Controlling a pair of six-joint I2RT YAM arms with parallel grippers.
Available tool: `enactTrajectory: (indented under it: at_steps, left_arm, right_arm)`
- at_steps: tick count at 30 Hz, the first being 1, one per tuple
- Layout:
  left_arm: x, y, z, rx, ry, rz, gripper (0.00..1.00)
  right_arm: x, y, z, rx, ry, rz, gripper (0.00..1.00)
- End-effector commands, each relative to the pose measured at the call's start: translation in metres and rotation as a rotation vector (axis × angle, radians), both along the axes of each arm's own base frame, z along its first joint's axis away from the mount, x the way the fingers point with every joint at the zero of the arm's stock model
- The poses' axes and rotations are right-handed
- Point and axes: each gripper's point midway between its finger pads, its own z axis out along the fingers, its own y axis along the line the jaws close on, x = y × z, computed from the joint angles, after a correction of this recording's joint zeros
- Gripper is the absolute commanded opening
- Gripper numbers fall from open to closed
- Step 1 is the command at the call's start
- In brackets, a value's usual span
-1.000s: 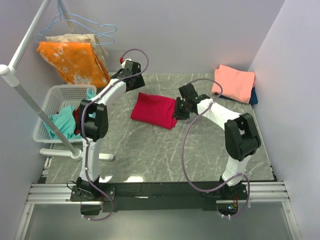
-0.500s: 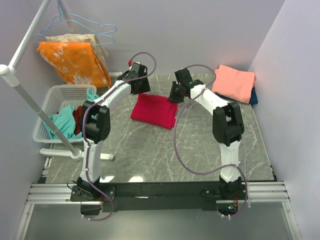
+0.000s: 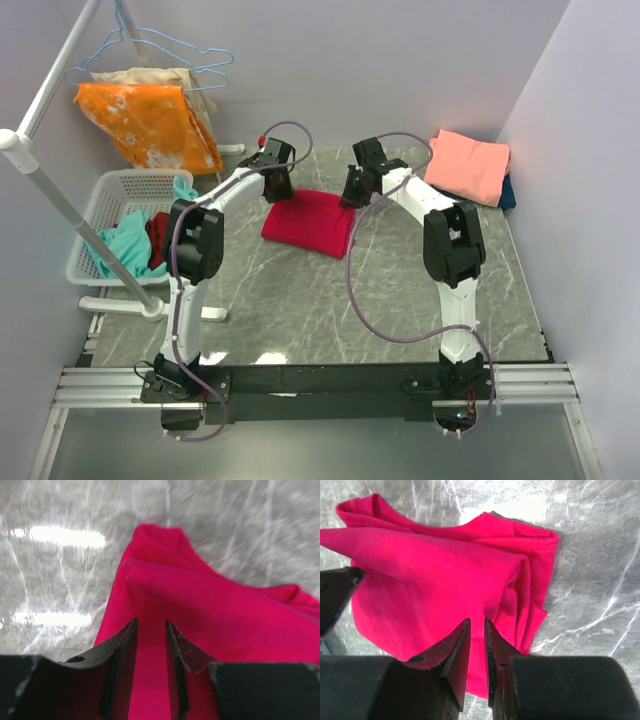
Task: Fold and stack the t-shirts
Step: Fold the tshirt
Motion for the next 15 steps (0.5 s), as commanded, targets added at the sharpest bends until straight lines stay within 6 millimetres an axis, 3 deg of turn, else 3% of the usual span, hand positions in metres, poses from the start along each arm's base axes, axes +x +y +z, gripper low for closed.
enactTrajectory:
  at_steps: [1,15]
  left_arm:
    - [-0.004,-0.004,0.005,-0.013,-0.009,-0.021,0.34]
    - [0.021,-0.007,0.004,0.013,-0.045,-0.003,0.36]
  right_arm:
    - [0.001,-0.001,0.011,0.014,-0.026,-0.004,0.24]
    - [-0.004,-0.011,0.006,-0.008,-0.014,-0.015,0.25]
